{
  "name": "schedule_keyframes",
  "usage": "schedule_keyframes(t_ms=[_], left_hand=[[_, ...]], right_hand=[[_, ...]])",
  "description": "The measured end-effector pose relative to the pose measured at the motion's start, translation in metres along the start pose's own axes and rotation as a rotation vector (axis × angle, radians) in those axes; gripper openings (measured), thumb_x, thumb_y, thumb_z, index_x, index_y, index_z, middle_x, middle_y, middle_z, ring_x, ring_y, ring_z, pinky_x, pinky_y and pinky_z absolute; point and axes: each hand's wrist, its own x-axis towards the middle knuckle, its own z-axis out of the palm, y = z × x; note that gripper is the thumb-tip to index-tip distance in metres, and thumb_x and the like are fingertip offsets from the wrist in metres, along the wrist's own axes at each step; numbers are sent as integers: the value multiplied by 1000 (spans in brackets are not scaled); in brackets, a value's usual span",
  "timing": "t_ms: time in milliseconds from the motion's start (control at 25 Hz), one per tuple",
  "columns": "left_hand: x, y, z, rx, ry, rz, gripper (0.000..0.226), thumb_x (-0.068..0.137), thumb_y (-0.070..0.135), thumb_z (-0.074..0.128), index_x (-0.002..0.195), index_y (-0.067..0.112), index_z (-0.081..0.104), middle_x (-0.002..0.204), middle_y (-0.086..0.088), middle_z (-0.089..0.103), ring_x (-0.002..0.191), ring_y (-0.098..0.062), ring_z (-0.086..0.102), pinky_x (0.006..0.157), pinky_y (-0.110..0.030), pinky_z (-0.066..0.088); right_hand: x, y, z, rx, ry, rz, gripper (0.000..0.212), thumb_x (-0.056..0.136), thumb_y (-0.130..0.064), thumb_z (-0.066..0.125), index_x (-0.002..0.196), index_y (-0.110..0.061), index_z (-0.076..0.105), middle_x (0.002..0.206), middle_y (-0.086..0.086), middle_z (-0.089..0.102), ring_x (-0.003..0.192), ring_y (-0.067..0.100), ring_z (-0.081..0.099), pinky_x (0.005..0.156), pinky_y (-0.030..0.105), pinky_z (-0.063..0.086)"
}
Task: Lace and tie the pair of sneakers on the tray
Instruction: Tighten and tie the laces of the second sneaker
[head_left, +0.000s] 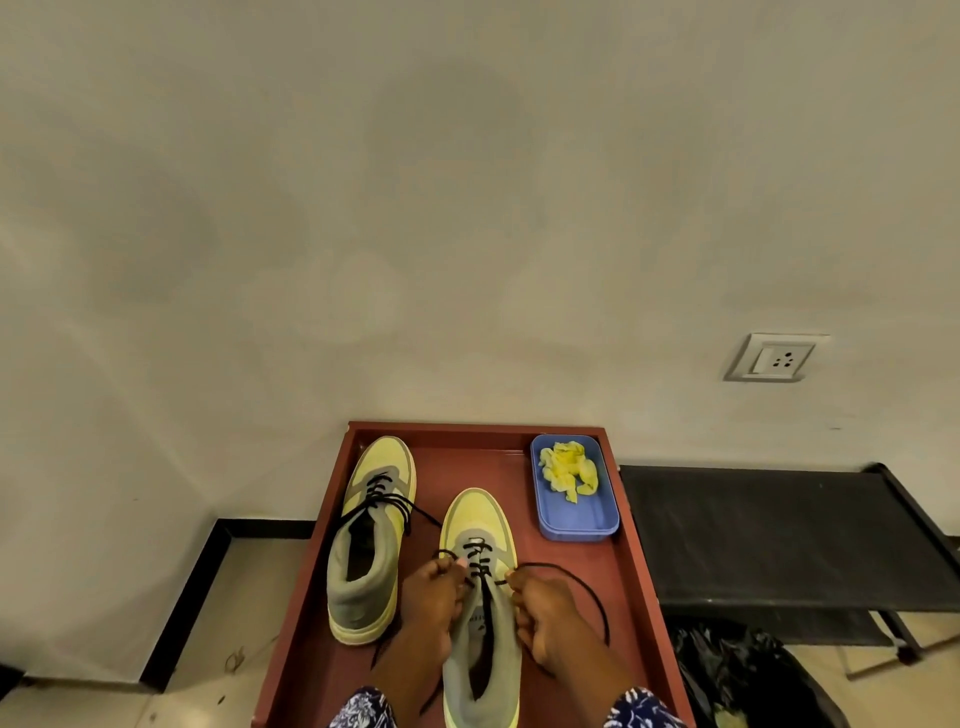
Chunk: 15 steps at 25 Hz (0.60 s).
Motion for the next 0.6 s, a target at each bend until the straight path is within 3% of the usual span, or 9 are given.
schedule_keyframes(t_ms=[80, 160, 280, 440, 520, 600], left_hand=[[2, 0, 2, 45, -12, 89, 14, 88, 8, 59, 73, 7, 60, 64, -9, 57, 51, -13, 45, 45, -17, 39], [6, -1, 4, 138, -20, 161, 13, 87, 9, 61, 75, 7, 65, 75, -12, 63, 63, -16, 54, 61, -25, 47], [5, 3, 6, 464, -32, 306, 15, 88, 13, 60, 92, 6, 72, 88, -5, 68, 86, -16, 61, 81, -29, 48], [4, 11, 6, 851, -143, 481, 23, 91, 14, 52, 105, 11, 71, 104, -7, 71, 102, -19, 63, 75, -21, 42], [3, 14, 4, 932, -227, 511, 20, 89, 13, 53, 96, 8, 71, 97, -10, 71, 95, -19, 63, 68, -21, 37], [2, 15, 3, 890, -290, 473, 17, 81, 23, 59, 85, 11, 70, 79, -6, 67, 78, -16, 61, 67, -27, 39]], right_hand=[[-7, -6, 4, 25, -54, -35, 18, 85, -9, 58, 67, -10, 55, 53, 2, 45, 35, 10, 33, 36, 18, 26], [-15, -13, 8, -4, -105, -106, 14, 83, -7, 55, 71, -9, 60, 60, 4, 54, 40, 11, 43, 40, 20, 34], [-21, -19, 11, -92, -165, -187, 15, 82, -4, 54, 71, -13, 56, 68, 5, 55, 55, 12, 48, 51, 22, 38], [-20, -24, 13, -161, -199, -282, 15, 84, 3, 51, 80, -11, 56, 79, 5, 55, 69, 10, 49, 56, 17, 40], [-16, -23, 14, -215, -225, -361, 19, 89, 3, 48, 89, -11, 60, 89, 4, 61, 78, 8, 55, 58, 9, 45], [-13, -21, 14, -301, -249, -418, 23, 90, 3, 47, 93, -13, 63, 92, 1, 65, 83, 8, 60, 63, 9, 48]])
